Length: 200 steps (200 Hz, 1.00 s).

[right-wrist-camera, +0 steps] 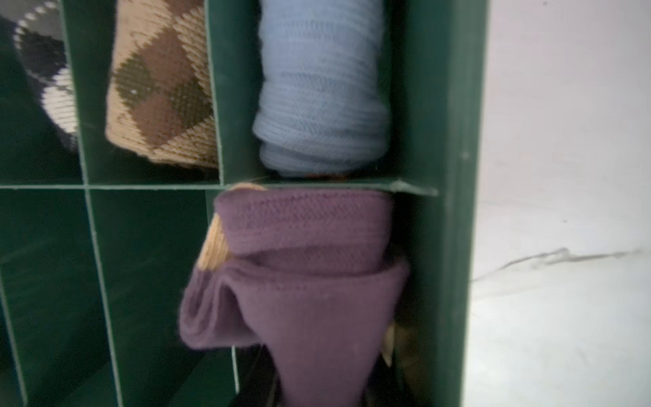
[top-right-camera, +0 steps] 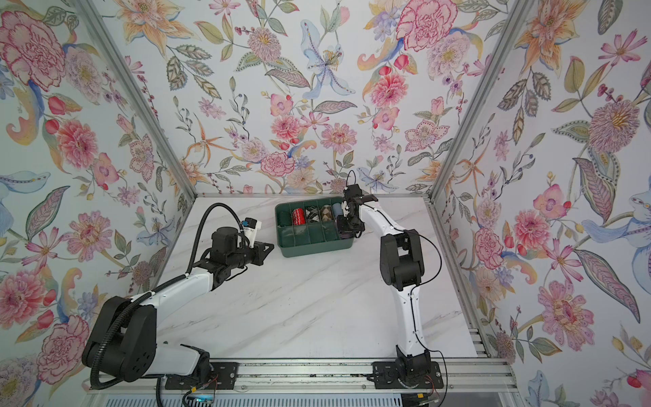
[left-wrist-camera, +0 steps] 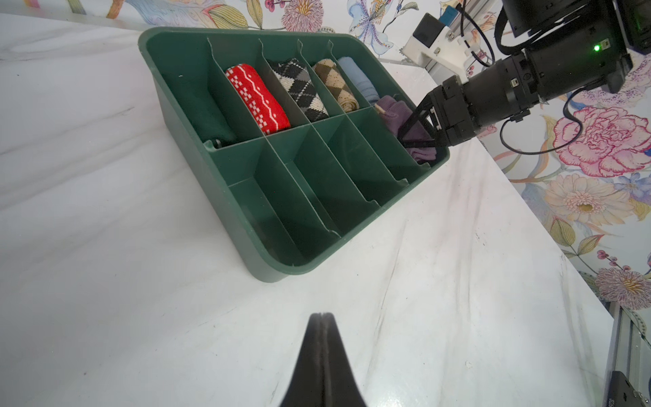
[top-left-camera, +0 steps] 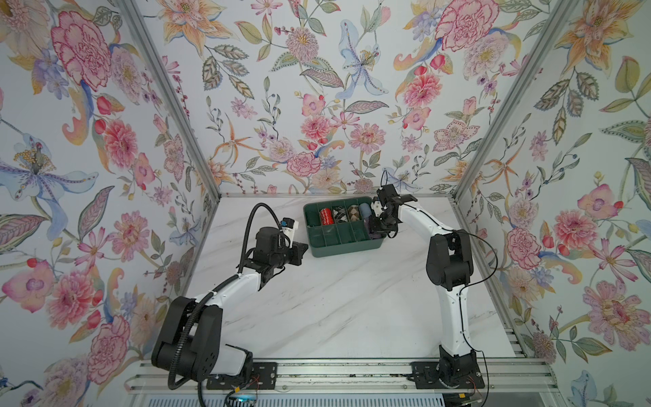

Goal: Roll the socks
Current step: 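Lower the purple roll into the empty tray slot beside the light blue sock, then open the right gripper and withdraw it from the tray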

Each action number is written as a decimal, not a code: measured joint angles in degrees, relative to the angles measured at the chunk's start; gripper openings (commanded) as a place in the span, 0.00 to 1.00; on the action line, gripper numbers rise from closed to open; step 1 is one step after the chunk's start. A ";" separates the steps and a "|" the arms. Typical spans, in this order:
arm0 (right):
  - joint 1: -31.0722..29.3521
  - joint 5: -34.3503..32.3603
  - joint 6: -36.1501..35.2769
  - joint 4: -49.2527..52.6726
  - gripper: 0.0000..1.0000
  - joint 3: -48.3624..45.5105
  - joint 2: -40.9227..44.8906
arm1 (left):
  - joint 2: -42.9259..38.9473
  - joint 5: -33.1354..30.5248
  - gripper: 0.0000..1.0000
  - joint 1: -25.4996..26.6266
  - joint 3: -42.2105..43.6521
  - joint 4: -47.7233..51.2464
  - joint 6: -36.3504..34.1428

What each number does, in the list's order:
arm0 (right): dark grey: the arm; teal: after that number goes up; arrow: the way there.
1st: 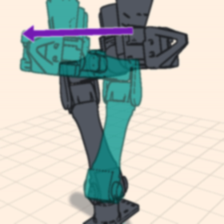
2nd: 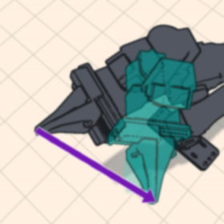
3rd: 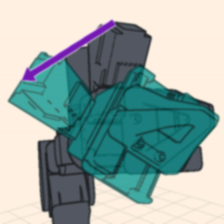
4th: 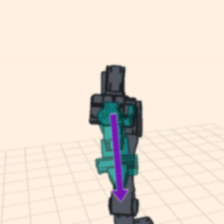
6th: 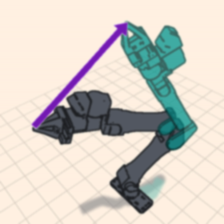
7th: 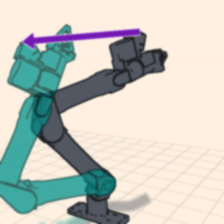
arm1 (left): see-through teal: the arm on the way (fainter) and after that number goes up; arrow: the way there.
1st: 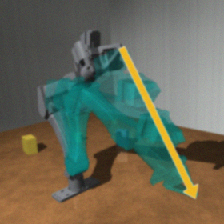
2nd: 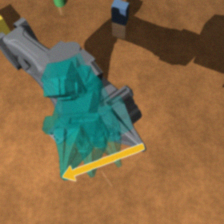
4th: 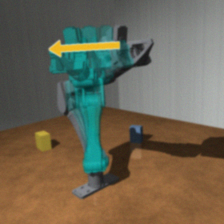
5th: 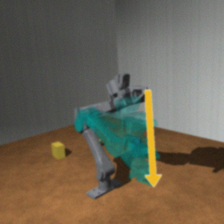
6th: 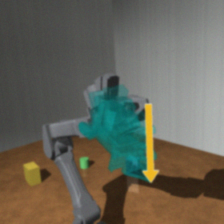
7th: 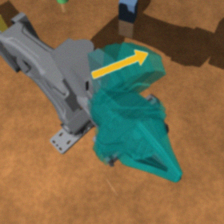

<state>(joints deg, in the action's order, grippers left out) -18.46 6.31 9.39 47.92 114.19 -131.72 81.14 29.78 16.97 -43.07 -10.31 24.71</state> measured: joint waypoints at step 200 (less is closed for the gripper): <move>-3.98 -13.11 -3.15 10.19 0.44 4.87 -3.06 | 1.51 -0.46 0.16 -0.37 -0.13 1.75 -1.68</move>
<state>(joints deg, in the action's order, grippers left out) -22.44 -6.81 6.24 58.11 119.07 -134.78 82.65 29.32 16.60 -43.20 -8.56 23.03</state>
